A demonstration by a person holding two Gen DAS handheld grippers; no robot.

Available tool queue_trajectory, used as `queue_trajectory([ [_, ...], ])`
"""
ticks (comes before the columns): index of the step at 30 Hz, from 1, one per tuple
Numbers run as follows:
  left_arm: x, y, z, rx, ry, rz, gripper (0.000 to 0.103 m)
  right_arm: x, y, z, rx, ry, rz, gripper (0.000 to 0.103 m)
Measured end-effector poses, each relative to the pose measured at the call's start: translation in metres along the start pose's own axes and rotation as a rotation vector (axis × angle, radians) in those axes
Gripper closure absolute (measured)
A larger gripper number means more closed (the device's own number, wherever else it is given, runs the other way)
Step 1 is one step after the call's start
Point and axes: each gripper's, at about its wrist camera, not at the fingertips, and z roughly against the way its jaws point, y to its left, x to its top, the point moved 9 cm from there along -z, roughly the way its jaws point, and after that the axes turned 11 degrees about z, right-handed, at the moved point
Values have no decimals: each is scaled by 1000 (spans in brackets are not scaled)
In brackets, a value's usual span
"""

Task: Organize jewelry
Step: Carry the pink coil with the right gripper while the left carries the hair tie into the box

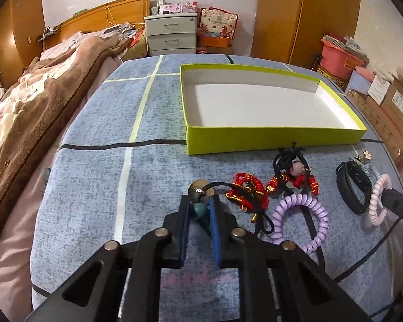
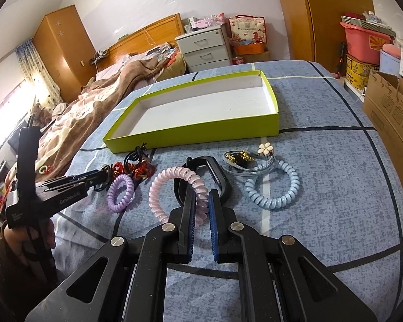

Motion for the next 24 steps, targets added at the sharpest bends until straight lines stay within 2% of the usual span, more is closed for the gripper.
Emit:
queue_trajectory([
  [14,9,5,26,-36,-55,44,89,6,0,8,-9,-25,4,93],
  [24,36,-5,51,-75,-120,48,89,35,-11,22,-37,-79,3,93],
])
